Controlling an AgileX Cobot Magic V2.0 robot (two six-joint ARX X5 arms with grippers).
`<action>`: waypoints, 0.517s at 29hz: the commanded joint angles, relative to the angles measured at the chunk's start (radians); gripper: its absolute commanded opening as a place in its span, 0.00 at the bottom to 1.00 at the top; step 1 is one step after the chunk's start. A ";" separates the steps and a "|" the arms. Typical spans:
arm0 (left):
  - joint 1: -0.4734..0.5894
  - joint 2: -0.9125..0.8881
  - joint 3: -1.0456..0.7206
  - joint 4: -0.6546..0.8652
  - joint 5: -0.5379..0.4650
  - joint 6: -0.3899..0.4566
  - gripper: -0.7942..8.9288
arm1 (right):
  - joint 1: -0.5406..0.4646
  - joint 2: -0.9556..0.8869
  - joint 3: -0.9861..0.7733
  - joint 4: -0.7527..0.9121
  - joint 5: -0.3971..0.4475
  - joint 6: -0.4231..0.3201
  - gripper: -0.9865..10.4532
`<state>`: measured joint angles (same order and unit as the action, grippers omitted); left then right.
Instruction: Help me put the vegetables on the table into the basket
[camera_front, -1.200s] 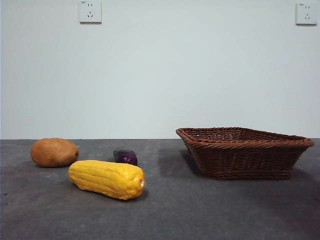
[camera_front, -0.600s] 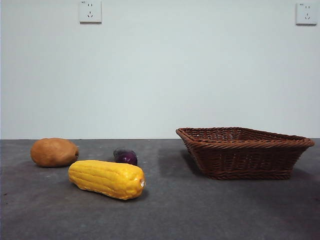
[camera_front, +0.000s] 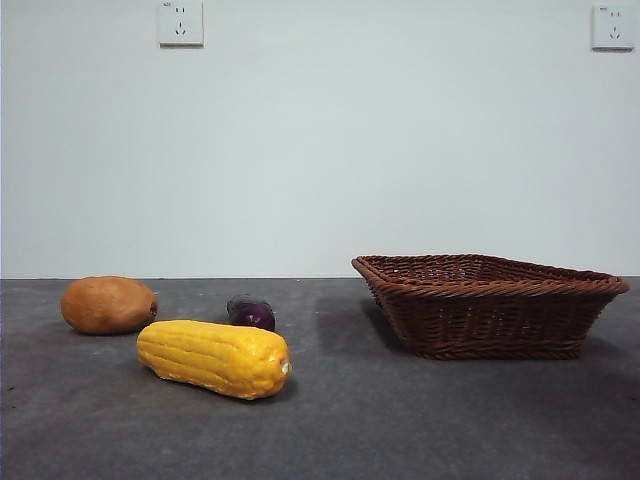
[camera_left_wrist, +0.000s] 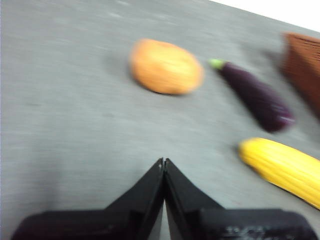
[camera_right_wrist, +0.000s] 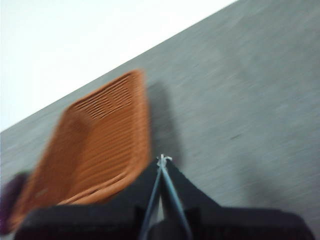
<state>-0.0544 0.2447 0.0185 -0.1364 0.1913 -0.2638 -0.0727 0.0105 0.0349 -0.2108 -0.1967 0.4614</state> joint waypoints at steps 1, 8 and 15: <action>0.002 0.002 0.010 0.010 0.068 -0.006 0.08 | 0.000 -0.001 0.015 -0.013 -0.093 0.045 0.08; 0.002 0.030 0.100 0.010 0.158 -0.044 0.08 | 0.000 0.000 0.106 -0.055 -0.157 0.089 0.08; 0.000 0.144 0.240 0.010 0.213 -0.051 0.08 | 0.000 0.057 0.220 -0.073 -0.180 0.089 0.08</action>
<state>-0.0544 0.3752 0.2436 -0.1341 0.3954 -0.3080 -0.0723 0.0601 0.2447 -0.2829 -0.3717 0.5400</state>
